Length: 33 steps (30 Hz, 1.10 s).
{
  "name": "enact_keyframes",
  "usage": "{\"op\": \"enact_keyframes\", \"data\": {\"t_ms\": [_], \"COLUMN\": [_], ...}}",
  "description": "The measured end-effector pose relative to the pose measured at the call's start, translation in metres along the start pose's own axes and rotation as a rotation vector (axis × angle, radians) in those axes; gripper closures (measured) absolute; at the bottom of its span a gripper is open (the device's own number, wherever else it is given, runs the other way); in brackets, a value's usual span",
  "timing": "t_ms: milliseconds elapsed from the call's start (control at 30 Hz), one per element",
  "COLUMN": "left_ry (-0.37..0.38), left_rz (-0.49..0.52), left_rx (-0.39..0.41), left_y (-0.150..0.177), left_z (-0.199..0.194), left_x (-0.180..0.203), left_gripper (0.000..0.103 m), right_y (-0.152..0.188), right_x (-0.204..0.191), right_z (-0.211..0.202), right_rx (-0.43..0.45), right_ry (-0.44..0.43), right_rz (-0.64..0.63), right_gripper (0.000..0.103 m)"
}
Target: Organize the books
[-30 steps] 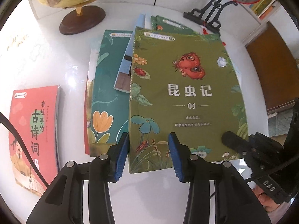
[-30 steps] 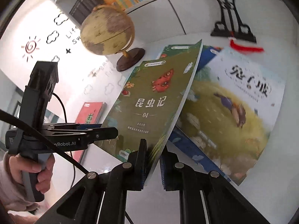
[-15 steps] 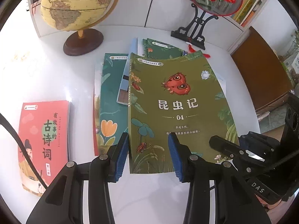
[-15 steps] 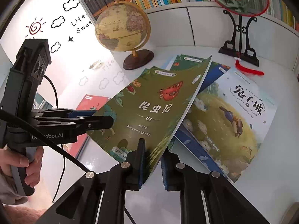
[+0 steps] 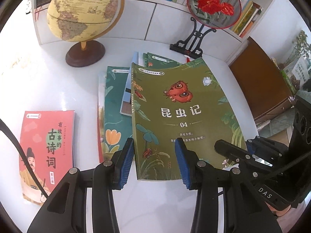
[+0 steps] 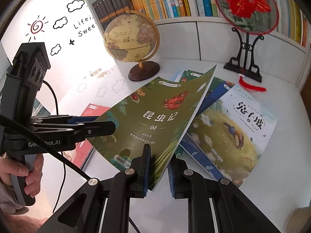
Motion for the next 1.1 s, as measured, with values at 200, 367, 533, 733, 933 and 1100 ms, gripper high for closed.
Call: {"op": "enact_keyframes", "data": {"t_ms": [200,367,533,733,933,1100], "left_ry": [0.001,-0.007,-0.036,-0.053,-0.071,-0.08], "left_rz": [-0.029,-0.058,-0.075,-0.096,-0.123,-0.148], "left_rx": [0.028,0.055,0.063,0.073,0.078,0.075], "left_y": [0.0,-0.001,0.0,0.01,0.024,0.036], "left_z": [-0.016,-0.032,-0.051,-0.081,-0.102,-0.114], "left_x": [-0.019,-0.04,-0.064,-0.095,-0.127,-0.151], "left_gripper": [0.064,0.064,0.064,0.064,0.064,0.064], "right_y": [-0.007,-0.013,-0.024,-0.032,-0.031,-0.028], "right_x": [-0.021,-0.045,-0.073,-0.116,-0.157,-0.189], "right_z": [0.001,0.007,0.012,0.015,0.021,0.027], "right_rx": [0.003,0.005,0.009,0.01,-0.009,-0.026], "right_ry": [-0.004,-0.021,-0.037,-0.073,-0.105,-0.107], "right_rz": [-0.028,-0.052,-0.079,-0.107,-0.127,-0.148], "right_gripper": [0.088,0.088,0.088,0.088,0.087,0.087]}}
Point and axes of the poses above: each gripper's, at about its wrist camera, not at the fingertips, and z roughly the way its jaws point, x to its right, y to its underside, the point moved 10 cm from there along z, roughly the way its jaws point, and after that the axes turned 13 degrees about y, right-handed, at the moved point
